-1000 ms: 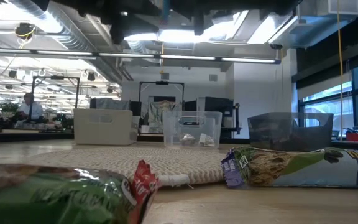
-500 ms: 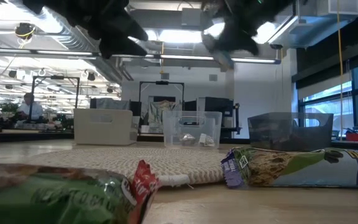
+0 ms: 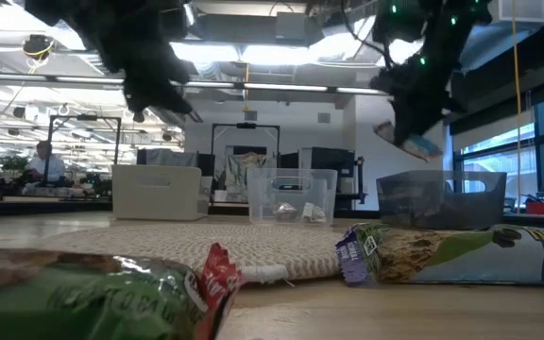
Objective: Pick and place Granola Bars by type
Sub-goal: Put the red granola bar into the black bin
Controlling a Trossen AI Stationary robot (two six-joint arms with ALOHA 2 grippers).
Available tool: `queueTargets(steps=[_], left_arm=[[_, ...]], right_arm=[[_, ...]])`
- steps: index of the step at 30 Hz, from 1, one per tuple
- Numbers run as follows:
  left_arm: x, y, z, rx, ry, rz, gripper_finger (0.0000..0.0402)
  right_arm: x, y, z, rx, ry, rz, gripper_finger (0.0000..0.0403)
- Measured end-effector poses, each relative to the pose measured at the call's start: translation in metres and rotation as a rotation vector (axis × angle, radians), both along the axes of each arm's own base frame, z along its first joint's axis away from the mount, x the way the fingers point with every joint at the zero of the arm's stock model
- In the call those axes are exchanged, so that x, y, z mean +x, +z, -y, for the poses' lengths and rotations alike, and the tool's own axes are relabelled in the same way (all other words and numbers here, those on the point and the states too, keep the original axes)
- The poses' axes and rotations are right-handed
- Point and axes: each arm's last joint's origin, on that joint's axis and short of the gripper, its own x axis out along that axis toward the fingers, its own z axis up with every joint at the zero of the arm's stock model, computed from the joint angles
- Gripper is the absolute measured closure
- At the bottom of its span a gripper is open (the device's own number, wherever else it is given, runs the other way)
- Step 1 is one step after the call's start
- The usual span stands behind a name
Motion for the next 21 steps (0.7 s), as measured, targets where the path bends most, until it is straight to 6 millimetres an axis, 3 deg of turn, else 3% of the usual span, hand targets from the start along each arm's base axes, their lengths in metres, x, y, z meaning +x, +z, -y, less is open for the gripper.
queueTargets(steps=[8,16,21], left_arm=[[-0.013,-0.011,0.020,-0.067,-0.050,-0.157,0.0165],[-0.034,0.000,0.037,-0.018,0.010,-0.435,0.0165],[-0.044,0.007,0.048,-0.095,0.099,-0.511,0.0165]], right_arm=[[-0.006,-0.034,0.002,0.003,-0.011,0.002,0.0319],[-0.011,-0.044,0.002,0.010,-0.019,-0.023,0.0319],[-0.013,-0.045,0.004,0.013,-0.033,-0.030,0.0318]])
